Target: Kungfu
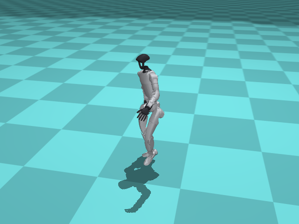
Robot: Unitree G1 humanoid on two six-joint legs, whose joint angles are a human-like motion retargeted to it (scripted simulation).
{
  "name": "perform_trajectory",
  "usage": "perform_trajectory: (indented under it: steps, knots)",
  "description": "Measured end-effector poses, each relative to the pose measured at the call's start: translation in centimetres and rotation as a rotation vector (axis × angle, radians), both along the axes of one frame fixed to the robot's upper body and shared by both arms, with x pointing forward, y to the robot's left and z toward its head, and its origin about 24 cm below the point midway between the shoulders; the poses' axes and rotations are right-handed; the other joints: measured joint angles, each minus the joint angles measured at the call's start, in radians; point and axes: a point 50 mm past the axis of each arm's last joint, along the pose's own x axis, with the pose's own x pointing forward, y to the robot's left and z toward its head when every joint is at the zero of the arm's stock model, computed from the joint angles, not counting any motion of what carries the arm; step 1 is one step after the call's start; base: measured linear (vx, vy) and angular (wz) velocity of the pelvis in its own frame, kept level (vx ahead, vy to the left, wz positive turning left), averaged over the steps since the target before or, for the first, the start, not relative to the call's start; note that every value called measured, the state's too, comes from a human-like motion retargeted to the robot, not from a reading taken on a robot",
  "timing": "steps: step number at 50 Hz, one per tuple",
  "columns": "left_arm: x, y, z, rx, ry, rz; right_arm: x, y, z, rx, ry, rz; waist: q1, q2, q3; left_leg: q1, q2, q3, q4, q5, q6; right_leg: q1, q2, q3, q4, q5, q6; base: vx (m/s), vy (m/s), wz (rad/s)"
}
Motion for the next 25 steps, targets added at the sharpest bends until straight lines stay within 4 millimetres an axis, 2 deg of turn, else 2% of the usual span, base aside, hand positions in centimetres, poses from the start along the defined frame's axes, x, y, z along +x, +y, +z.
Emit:
perform_trajectory:
  steps: [1,2,3,5,8,10,12,15,18,20,22,25]
  knots:
    - [2.6,-0.7,4.4,-0.056,-0.231,-0.028,1.5,-0.5,0.2,-0.009,-0.053,-0.005,0.061,0.003,0.007,-0.009,0.087,0.012,-0.013,-0.062,0.000,-0.004,0.038,0.012,-0.009,-0.032,-0.059,-0.33,-0.85,-1.06]
    - [4.3,-1.4,8.6,-0.117,-0.453,-0.065,2.7,-0.9,0.4,-0.020,-0.096,-0.001,0.116,0.007,0.011,-0.010,0.187,0.026,-0.031,-0.122,0.000,-0.004,0.079,0.027,-0.012,-0.056,-0.107,-0.13,-0.96,-1.67]
    - [4.9,-1.7,12.4,-0.177,-0.665,-0.105,3.3,-1.1,0.6,-0.035,-0.120,0.019,0.157,0.014,0.012,0.005,0.312,0.046,-0.059,-0.175,0.000,0.007,0.124,0.046,-0.001,-0.067,-0.134,0.07,-0.60,-1.70]
    - [4.2,-1.9,18.5,-0.285,-1.067,-0.164,4.6,-1.5,1.1,-0.079,-0.179,0.074,0.127,0.042,0.004,0.026,0.448,0.058,-0.186,-0.213,0.078,-0.013,0.170,0.070,0.074,-0.114,-0.157,0.31,-0.01,-0.91]
    - [2.7,-3.6,23.6,-0.478,-1.508,-0.238,5.9,-2.6,2.3,-0.097,-0.333,0.089,-0.008,0.061,-0.055,0.029,0.484,0.036,-0.379,-0.215,0.190,-0.026,0.140,0.071,0.121,-0.161,-0.167,0.49,0.33,0.24]
    - [2.3,-5.5,26.0,-0.645,-1.701,-0.352,7.0,-2.7,3.3,-0.044,-0.453,0.064,-0.097,0.090,-0.075,0.032,0.479,0.003,-0.520,-0.209,0.195,-0.061,0.147,0.065,0.190,-0.200,-0.154,0.33,0.24,0.81]
    - [3.4,-9.7,28.0,-0.888,-1.756,-0.578,8.2,-2.3,4.1,0.025,-0.575,-0.016,-0.144,0.105,-0.058,0.018,0.476,-0.012,-0.593,-0.246,0.203,-0.052,0.139,0.022,0.205,-0.212,-0.144,0.11,0.15,1.32]
    - [5.2,-17.7,29.9,-1.233,-1.626,-1.001,10.0,-1.5,5.5,0.106,-0.744,-0.143,-0.159,0.106,-0.051,0.001,0.493,0.067,-0.614,-0.305,0.235,-0.052,0.111,-0.026,0.206,-0.223,-0.147,-0.01,0.18,0.88]
    - [5.6,-24.5,29.7,-1.491,-1.417,-1.339,11.7,-1.1,6.9,0.160,-0.888,-0.226,-0.155,0.108,-0.043,0.038,0.531,0.210,-0.570,-0.323,0.278,-0.061,0.096,-0.035,0.211,-0.235,-0.160,0.02,0.27,0.18]
    - [5.5,-27.6,29.0,-1.643,-1.296,-1.462,13.0,-0.6,7.9,0.196,-0.977,-0.255,-0.172,0.104,-0.029,0.093,0.546,0.383,-0.608,-0.348,0.282,-0.063,0.077,-0.032,0.208,-0.233,-0.157,0.03,0.31,0.06]
    - [5.2,-29.8,28.0,-1.774,-1.200,-1.510,14.2,-0.4,9.0,0.235,-1.059,-0.272,-0.205,0.100,-0.015,0.161,0.528,0.523,-0.688,-0.291,0.260,-0.064,0.049,-0.038,0.210,-0.234,-0.147,0.06,0.30,0.38]
    - [5.0,-32.2,26.7,-1.853,-1.052,-1.526,15.4,-0.3,10.8,0.282,-1.175,-0.295,-0.283,0.120,0.022,0.153,0.553,0.609,-0.677,-0.263,0.247,-0.037,0.040,-0.089,0.182,-0.229,-0.133,0.08,0.29,0.65]
